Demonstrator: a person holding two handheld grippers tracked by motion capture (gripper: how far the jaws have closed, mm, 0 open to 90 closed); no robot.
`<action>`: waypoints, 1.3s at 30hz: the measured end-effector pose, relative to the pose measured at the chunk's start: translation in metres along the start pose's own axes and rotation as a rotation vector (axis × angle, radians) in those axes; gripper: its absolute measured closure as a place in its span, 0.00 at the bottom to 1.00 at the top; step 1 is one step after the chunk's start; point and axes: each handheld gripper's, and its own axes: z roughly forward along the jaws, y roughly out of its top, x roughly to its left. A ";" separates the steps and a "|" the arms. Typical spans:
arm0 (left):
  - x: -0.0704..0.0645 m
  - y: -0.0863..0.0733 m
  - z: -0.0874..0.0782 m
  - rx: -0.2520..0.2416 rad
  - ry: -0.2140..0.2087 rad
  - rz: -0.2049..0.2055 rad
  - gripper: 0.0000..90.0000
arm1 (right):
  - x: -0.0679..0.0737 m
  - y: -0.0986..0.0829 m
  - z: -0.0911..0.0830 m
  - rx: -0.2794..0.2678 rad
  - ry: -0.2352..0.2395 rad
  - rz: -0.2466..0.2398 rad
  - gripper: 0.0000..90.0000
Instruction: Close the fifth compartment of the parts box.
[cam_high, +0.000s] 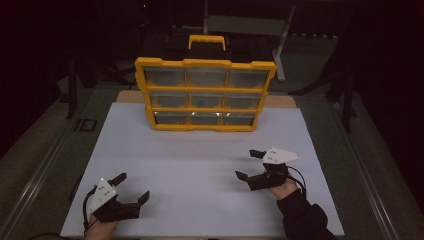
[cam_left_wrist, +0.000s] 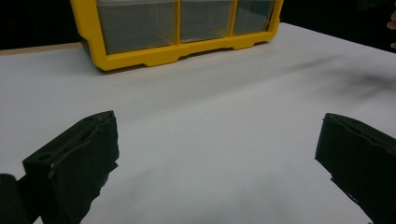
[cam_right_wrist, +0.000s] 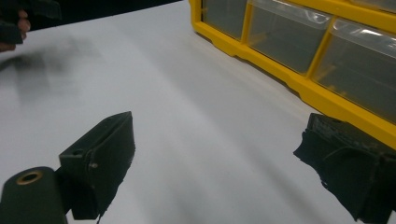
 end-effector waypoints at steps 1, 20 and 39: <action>0.000 0.000 0.000 0.000 0.000 0.000 0.00 | 0.000 -0.002 -0.003 -0.001 0.000 0.002 0.11; 0.000 0.000 0.000 0.003 0.001 0.003 0.00 | -0.002 -0.045 -0.041 -0.037 -0.023 0.041 0.11; 0.000 0.000 0.000 0.004 -0.001 0.004 0.00 | -0.002 -0.075 -0.062 -0.047 -0.088 0.072 0.11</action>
